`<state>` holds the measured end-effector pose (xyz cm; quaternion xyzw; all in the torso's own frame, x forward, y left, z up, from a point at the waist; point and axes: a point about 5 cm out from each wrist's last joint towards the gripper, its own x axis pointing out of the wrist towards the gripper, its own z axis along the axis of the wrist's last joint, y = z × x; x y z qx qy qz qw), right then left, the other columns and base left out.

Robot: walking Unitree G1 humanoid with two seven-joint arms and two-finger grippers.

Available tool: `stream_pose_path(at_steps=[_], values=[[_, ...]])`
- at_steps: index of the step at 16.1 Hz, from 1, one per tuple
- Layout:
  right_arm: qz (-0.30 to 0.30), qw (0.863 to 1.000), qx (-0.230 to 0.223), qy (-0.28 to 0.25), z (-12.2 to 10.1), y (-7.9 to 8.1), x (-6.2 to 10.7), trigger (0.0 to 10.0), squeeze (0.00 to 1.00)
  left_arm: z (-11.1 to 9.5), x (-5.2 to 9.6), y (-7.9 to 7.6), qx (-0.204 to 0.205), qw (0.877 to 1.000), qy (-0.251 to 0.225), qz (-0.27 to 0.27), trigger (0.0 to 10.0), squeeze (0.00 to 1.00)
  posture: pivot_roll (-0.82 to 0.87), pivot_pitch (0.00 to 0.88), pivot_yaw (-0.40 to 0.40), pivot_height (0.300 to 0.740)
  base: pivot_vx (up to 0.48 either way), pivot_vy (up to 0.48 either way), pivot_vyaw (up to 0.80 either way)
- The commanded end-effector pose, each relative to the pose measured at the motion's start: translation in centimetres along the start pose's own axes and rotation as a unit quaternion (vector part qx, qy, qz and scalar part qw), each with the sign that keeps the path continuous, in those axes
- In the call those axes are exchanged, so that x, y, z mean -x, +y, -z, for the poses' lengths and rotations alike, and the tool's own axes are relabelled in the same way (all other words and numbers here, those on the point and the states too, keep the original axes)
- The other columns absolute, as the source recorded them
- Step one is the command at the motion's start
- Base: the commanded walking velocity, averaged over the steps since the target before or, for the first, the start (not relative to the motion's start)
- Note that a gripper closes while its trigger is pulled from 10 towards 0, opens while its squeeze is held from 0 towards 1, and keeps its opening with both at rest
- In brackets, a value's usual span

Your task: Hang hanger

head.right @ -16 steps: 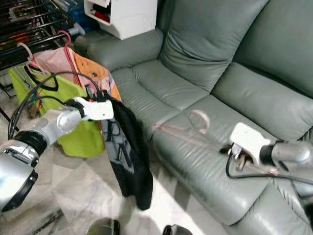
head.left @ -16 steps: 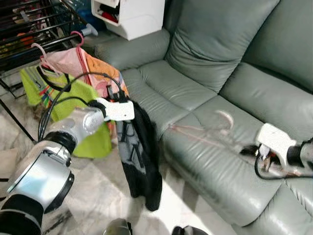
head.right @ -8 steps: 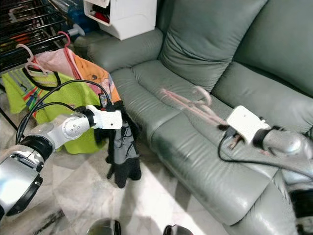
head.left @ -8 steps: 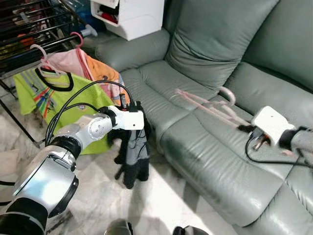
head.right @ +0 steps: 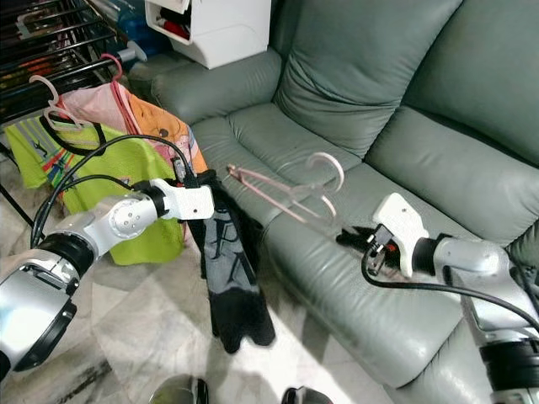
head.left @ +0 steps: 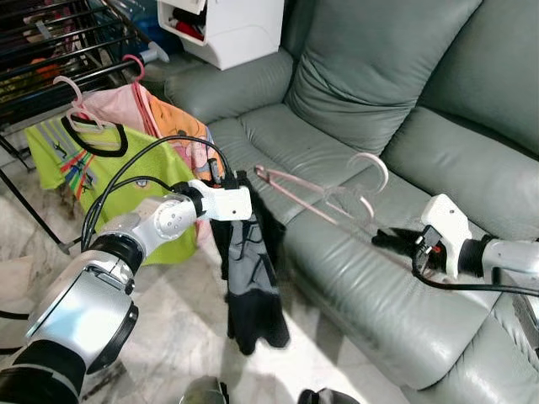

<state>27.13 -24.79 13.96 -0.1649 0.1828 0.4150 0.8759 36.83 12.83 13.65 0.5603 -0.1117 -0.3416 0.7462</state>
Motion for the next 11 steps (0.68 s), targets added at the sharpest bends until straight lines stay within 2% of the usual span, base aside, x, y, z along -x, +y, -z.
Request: stream_pose_path(at_steps=[1, 7, 9, 11], values=[[-0.025, 1.0, -0.003, -0.004, -0.4, 0.5, 0.2, 10.0, 0.0, -0.6, -0.3, 1.3, -0.005, 1.0, -0.017, -0.022, 10.0, 0.0, -0.06, 0.045, 0.039, 0.74, 0.0, 0.0, 0.0], [-0.083, 0.995, -0.03, 0.036, 0.1, 1.5, 2.3, 10.0, 0.0, 0.1, 0.0, 1.4, -0.022, 0.999, 0.006, -0.028, 10.0, 0.0, -0.07, 0.046, 0.042, 0.74, 0.0, 0.0, 0.0], [-0.108, 0.992, -0.041, 0.047, 0.3, 2.2, 2.4, 10.0, 0.0, 0.1, 0.0, 1.5, -0.027, 0.999, 0.006, -0.031, 10.0, 0.0, -0.07, 0.046, 0.042, 0.74, 0.0, 0.0, 0.0], [-0.099, 0.993, -0.038, 0.055, 0.9, 2.2, 1.9, 10.0, 0.0, -0.3, -0.2, 1.6, -0.021, 0.999, -0.006, -0.034, 10.0, 0.0, -0.07, 0.045, 0.042, 0.74, 0.0, 0.0, 0.0]])
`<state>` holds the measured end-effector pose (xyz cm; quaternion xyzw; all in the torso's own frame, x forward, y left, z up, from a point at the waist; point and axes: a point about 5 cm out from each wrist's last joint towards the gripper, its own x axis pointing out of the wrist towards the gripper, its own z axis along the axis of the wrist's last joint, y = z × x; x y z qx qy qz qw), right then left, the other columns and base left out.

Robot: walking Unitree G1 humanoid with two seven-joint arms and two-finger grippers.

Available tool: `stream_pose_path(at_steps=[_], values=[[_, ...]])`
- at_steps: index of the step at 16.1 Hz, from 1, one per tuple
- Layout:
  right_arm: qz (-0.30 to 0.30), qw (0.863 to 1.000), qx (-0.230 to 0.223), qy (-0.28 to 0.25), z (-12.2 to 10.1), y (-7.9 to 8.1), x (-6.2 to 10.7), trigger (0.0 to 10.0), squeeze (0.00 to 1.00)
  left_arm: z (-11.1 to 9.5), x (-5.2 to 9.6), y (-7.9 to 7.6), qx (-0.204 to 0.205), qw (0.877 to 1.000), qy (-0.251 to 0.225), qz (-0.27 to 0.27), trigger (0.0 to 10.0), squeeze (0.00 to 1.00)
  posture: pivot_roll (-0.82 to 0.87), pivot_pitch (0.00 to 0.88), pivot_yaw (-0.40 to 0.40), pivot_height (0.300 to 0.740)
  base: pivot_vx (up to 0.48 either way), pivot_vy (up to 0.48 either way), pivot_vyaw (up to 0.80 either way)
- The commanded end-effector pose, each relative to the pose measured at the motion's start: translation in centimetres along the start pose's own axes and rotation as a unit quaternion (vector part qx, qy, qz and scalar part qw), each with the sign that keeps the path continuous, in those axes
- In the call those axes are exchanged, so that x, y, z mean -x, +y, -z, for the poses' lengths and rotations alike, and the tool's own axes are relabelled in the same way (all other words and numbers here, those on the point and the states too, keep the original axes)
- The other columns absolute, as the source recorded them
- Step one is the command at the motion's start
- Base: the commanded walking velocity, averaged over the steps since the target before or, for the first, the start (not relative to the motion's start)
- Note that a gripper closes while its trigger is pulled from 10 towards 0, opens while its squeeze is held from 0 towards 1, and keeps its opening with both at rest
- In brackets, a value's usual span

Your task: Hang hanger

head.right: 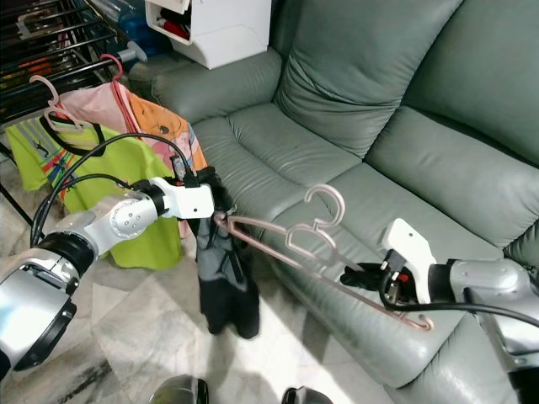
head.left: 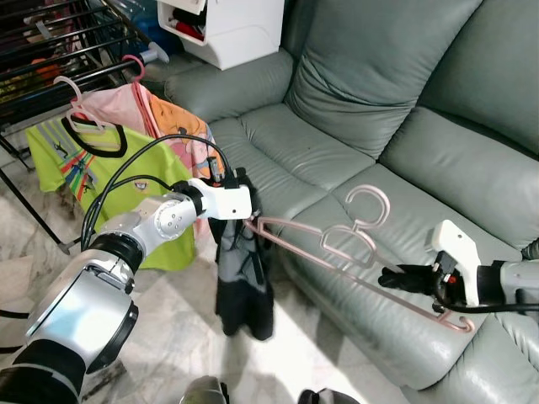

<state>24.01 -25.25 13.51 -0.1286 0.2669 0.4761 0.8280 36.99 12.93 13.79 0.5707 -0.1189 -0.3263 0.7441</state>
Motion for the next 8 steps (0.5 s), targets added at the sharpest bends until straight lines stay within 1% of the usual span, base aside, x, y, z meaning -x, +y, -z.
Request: stream_pose_path(at_steps=[1, 3, 4, 5, 6, 7, 8], values=[[0.005, 1.0, 0.012, 0.0, -0.2, -0.2, -0.2, 10.0, 0.0, -0.5, -0.2, 1.4, -0.003, 1.0, -0.019, -0.019, 10.0, 0.0, -0.07, 0.045, 0.042, 0.74, 0.0, 0.0, 0.0], [0.035, 0.999, 0.016, 0.003, 0.0, -0.9, -0.4, 10.0, 0.0, -0.5, 0.0, 1.4, 0.002, 0.999, -0.027, -0.017, 10.0, 0.0, -0.07, 0.045, 0.042, 0.74, 0.0, 0.0, 0.0], [0.04, 0.999, 0.015, 0.003, 0.1, -1.0, -0.3, 10.0, 0.0, -0.4, 0.2, 1.4, 0.002, 1.0, -0.026, -0.017, 10.0, 0.0, -0.07, 0.045, 0.042, 0.74, 0.0, 0.0, 0.0], [0.03, 0.999, 0.015, 0.001, -0.2, -0.8, 0.1, 10.0, 0.0, 0.2, 0.5, 1.1, -0.006, 1.0, -0.014, -0.013, 10.0, 0.0, -0.06, 0.048, 0.044, 0.74, 0.0, 0.0, 0.0], [0.032, 0.999, 0.018, 0.011, -0.2, -0.9, 0.6, 10.0, 0.0, 0.7, 0.8, 0.8, -0.013, 1.0, 0.0, -0.01, 10.0, 0.0, -0.06, 0.048, 0.044, 0.74, 0.0, 0.0, 0.0], [0.041, 0.997, 0.034, 0.053, 0.4, -1.2, 1.6, 10.0, 0.0, 1.3, 1.1, 0.5, -0.025, 0.999, 0.02, -0.006, 10.0, 0.0, -0.06, 0.048, 0.044, 0.74, 0.0, 0.0, 0.0], [0.043, 0.996, 0.038, 0.062, 0.6, -1.3, 1.8, 10.0, 0.0, 1.4, 1.1, 0.5, -0.027, 0.999, 0.023, -0.004, 10.0, 0.0, -0.06, 0.048, 0.044, 0.74, 0.0, 0.0, 0.0]])
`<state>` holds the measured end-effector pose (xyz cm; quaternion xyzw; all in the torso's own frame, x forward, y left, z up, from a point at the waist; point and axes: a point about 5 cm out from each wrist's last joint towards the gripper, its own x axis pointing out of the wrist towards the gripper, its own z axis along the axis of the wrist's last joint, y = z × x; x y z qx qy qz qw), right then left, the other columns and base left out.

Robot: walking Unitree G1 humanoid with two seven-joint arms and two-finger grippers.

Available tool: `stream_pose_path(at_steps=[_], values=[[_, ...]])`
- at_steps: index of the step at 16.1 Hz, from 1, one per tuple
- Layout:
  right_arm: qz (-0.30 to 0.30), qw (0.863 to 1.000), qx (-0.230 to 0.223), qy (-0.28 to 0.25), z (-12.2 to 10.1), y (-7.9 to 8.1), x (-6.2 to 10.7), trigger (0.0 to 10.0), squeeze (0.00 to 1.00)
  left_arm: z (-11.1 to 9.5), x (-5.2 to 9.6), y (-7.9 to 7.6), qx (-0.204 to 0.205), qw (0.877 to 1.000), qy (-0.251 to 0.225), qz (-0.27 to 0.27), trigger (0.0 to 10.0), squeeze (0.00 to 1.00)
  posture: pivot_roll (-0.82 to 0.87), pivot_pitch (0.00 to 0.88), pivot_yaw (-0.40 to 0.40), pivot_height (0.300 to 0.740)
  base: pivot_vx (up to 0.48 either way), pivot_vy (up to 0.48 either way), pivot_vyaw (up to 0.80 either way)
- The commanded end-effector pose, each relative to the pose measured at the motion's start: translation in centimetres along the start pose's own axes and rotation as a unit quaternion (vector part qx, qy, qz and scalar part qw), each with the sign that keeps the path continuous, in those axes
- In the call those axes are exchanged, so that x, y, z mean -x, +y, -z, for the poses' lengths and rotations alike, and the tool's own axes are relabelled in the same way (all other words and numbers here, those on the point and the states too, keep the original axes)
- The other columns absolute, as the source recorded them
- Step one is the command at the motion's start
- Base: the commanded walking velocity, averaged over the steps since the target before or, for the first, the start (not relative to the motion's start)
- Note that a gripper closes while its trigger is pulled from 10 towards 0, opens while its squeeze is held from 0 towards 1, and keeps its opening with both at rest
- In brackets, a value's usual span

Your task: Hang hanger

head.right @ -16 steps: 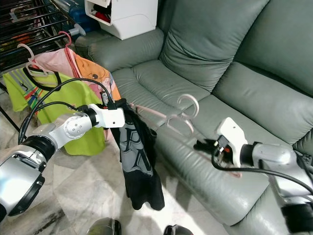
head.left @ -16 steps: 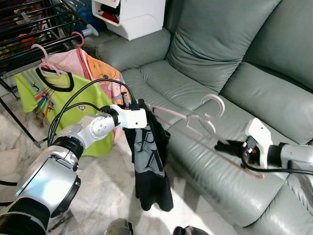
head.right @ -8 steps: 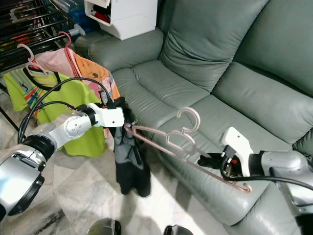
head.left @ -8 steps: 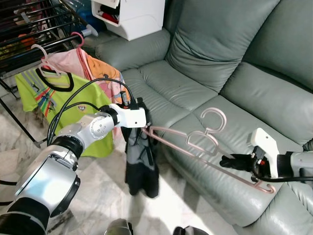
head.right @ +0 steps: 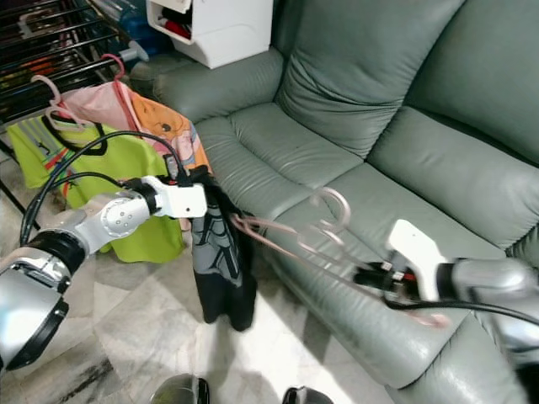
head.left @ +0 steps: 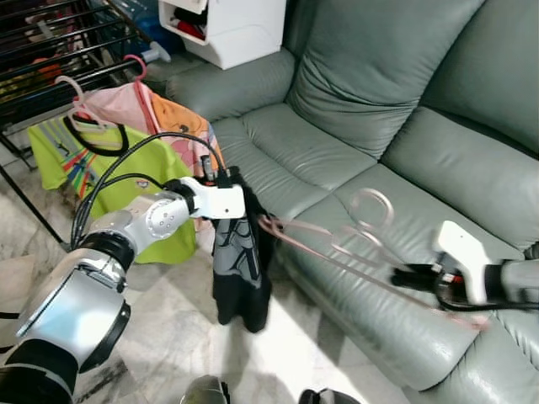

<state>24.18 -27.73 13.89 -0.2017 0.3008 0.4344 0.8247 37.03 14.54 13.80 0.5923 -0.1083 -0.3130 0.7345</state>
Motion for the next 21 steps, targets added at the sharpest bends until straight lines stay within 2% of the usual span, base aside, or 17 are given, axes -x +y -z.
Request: stream_pose_path(at_steps=[1, 2, 4, 6, 7, 9, 14, 20, 21], values=[[-0.003, 1.0, 0.012, 0.014, 0.2, -0.1, 0.4, 10.0, 0.0, 0.4, 0.2, 0.1, -0.004, 1.0, 0.008, -0.003, 10.0, 0.0, -0.06, 0.048, 0.044, 0.74, 0.0, 0.0, 0.0], [0.025, 0.999, 0.024, 0.024, 0.5, -1.0, 1.1, 10.0, 0.0, 0.6, 0.3, -0.3, -0.007, 1.0, 0.018, 0.002, 10.0, 0.0, -0.07, 0.049, 0.044, 0.74, 0.0, 0.0, 0.0], [0.094, 0.994, 0.05, 0.013, -0.2, -2.7, 1.1, 10.0, 0.0, 0.1, 0.1, -0.7, 0.003, 1.0, 0.004, 0.01, 10.0, 0.0, -0.07, 0.049, 0.045, 0.74, 0.0, 0.0, 0.0], [0.118, 0.991, 0.066, -0.013, -1.0, -3.1, 0.6, 10.0, 0.0, -0.6, 0.0, -1.2, 0.018, 0.999, -0.02, 0.022, 10.0, 0.0, -0.07, 0.047, 0.046, 0.74, 0.0, 0.0, 0.0], [0.13, 0.988, 0.072, -0.032, -1.6, -3.3, -0.2, 10.0, 0.0, -1.5, -0.2, -1.6, 0.026, 0.998, -0.053, 0.032, 10.0, 0.0, -0.07, 0.047, 0.046, 0.74, 0.0, 0.0, 0.0], [0.074, 0.995, 0.059, -0.037, -1.4, -2.0, -1.1, 10.0, 0.0, -2.2, -0.3, -2.3, 0.04, 0.996, -0.075, 0.04, 10.0, 0.0, -0.06, 0.046, 0.046, 0.74, 0.0, 0.0, 0.0], [-0.011, 0.999, 0.01, -0.03, -0.5, -0.2, -0.3, 10.0, 0.0, -2.2, -0.3, -2.6, 0.049, 0.996, -0.071, 0.033, 10.0, 0.0, -0.06, 0.05, 0.045, 0.74, 0.0, 0.0, 0.0], [-0.02, 0.999, 0.001, -0.034, -0.2, 0.0, -0.5, 10.0, 0.0, -3.1, -0.5, -2.4, 0.058, 0.993, -0.098, 0.033, 10.0, 0.0, -0.07, 0.054, 0.052, 0.74, 0.0, 0.0, 0.0], [-0.027, 0.999, -0.014, -0.044, -0.3, 0.1, -0.7, 10.0, 0.0, -3.5, -0.6, -2.3, 0.062, 0.991, -0.113, 0.023, 10.0, 0.0, -0.07, 0.054, 0.052, 0.74, 0.0, 0.0, 0.0]])
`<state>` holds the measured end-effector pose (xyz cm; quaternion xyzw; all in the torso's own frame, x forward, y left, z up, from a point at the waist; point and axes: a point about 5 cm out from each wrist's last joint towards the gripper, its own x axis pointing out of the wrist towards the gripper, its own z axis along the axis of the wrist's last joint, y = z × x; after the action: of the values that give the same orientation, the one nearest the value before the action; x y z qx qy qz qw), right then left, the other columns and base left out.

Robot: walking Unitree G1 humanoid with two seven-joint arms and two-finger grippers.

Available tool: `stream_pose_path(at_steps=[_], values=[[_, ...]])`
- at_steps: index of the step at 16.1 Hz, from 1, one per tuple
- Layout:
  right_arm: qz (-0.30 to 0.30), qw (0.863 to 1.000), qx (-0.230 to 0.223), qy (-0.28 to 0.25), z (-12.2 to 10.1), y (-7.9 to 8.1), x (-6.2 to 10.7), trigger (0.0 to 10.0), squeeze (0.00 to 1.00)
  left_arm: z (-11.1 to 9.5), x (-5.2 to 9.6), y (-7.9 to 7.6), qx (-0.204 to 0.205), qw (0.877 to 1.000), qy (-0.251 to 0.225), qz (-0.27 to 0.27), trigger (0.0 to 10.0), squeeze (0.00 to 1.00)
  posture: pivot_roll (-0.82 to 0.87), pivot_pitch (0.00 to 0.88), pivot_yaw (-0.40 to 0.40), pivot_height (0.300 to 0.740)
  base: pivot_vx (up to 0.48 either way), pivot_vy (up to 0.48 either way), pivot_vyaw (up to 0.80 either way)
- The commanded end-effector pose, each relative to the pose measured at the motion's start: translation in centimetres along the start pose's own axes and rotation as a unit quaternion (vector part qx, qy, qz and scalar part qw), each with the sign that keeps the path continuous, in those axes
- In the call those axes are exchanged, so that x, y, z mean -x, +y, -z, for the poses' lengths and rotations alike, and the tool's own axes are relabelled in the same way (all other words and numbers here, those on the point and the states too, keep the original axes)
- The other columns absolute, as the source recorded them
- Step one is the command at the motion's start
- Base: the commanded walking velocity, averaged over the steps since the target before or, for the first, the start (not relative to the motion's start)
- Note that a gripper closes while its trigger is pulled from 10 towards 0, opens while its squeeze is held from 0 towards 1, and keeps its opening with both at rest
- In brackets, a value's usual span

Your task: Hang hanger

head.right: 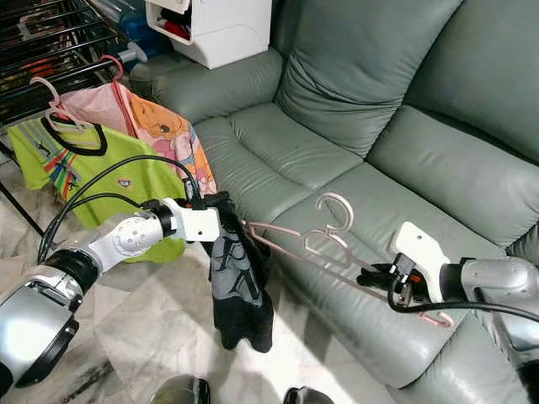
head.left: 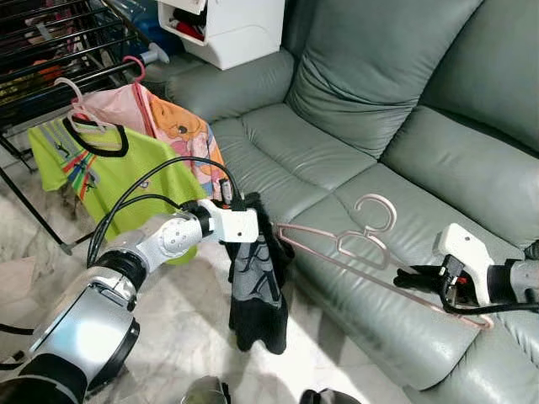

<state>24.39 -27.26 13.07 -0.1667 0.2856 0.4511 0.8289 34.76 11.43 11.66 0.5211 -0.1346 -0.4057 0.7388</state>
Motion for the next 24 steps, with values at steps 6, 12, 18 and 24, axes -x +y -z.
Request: stream_pose_path(at_steps=[6, 12, 18, 24], values=[[0.043, 0.994, -0.077, -0.059, 0.4, -0.2, -2.6, 10.0, 0.0, -3.7, -0.9, 3.7, -0.004, 0.988, -0.121, -0.092, 10.0, 0.0, -0.06, 0.057, 0.045, 0.74, 0.0, 0.0, 0.0], [0.104, 0.972, -0.202, -0.066, 3.5, -0.4, -4.4, 10.0, 0.0, -6.5, -1.0, 7.5, 0.004, 0.968, -0.191, -0.165, 10.0, 0.0, -0.06, 0.059, 0.04, 0.74, 0.0, 0.0, 0.0], [0.137, 0.977, -0.141, -0.079, 1.9, -2.0, -2.6, 10.0, 0.0, -4.1, -0.8, 2.9, 0.005, 0.991, -0.13, -0.02, 10.0, 0.0, -0.06, 0.058, 0.041, 0.74, 0.0, 0.0, 0.0], [0.055, 0.997, -0.009, -0.062, -2.3, -1.4, 1.2, 10.0, 0.0, 0.4, 0.5, 1.7, -0.003, 1.0, 0.009, 0.003, 10.0, 0.0, -0.08, 0.063, 0.052, 0.74, 0.0, 0.0, 0.0]])
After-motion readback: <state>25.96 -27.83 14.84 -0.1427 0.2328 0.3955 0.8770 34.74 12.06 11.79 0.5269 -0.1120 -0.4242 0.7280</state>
